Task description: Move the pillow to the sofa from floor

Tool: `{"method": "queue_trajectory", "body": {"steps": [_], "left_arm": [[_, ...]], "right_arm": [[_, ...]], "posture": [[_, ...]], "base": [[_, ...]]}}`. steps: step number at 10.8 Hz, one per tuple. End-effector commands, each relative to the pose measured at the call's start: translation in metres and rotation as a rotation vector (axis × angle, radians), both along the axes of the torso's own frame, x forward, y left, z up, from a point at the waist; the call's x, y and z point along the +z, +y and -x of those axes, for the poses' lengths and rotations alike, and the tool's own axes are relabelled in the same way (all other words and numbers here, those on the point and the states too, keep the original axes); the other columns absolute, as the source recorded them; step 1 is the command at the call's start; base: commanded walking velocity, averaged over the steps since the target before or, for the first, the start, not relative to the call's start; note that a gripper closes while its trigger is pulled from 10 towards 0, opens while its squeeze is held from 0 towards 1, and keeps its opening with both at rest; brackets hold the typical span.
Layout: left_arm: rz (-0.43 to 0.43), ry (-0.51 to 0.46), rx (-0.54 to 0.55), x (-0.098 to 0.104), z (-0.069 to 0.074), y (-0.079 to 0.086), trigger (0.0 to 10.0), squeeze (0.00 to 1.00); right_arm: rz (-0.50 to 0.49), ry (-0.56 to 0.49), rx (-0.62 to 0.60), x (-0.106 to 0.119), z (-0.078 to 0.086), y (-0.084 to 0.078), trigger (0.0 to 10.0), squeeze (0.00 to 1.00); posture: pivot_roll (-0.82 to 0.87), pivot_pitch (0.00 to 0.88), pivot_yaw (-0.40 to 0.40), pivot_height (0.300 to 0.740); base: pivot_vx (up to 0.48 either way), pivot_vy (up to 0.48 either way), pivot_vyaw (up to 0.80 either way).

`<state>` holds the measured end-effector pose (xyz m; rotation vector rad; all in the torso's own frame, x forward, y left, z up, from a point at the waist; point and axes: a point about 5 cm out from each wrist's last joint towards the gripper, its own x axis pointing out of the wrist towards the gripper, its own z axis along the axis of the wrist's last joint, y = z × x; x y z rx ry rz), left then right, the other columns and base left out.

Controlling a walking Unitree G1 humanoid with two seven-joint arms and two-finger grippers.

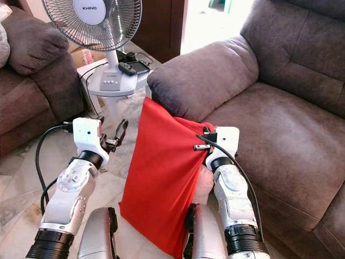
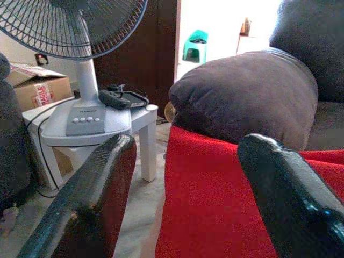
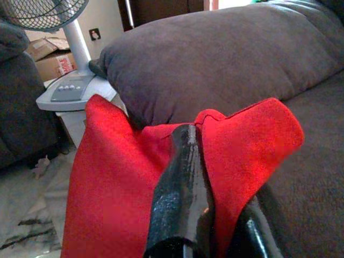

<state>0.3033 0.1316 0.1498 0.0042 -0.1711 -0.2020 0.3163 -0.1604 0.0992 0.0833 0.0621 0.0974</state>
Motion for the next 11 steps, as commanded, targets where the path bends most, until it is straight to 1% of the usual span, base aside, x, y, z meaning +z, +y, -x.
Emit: {"method": "queue_trajectory", "body": {"steps": [1,3,9,10,11], "left_arm": [[-0.002,-0.031,-0.003,0.0066,0.0003,-0.0012,10.0,0.0],[-0.004,-0.03,-0.003,0.0065,0.0,-0.0009,10.0,0.0],[-0.008,-0.035,-0.012,0.0086,-0.0006,-0.0008,10.0,0.0],[-0.008,-0.036,-0.013,0.0091,-0.0005,-0.0006,10.0,0.0],[-0.01,-0.036,-0.015,0.0093,-0.0004,-0.0006,10.0,0.0]], "right_arm": [[-0.007,-0.139,-0.021,0.0324,-0.0087,-0.0029,10.0,0.0],[-0.007,-0.135,-0.021,0.0319,-0.0094,-0.0026,10.0,0.0],[-0.018,-0.134,-0.02,0.0317,-0.0104,-0.0011,10.0,0.0],[-0.02,-0.133,-0.02,0.0314,-0.0106,-0.0008,10.0,0.0],[-0.028,-0.13,-0.018,0.0309,-0.0107,-0.0004,10.0,0.0]], "posture": [[0.08,0.014,-0.059,0.564],[0.08,0.013,-0.058,0.59],[0.09,0.008,-0.054,0.694],[0.09,0.008,-0.054,0.707],[0.09,0.007,-0.053,0.707]], "base": [[0.0,0.0,0.0],[0.0,0.0,0.0],[0.0,0.0,0.0],[0.0,0.0,0.0],[0.0,0.0,0.0]]}}
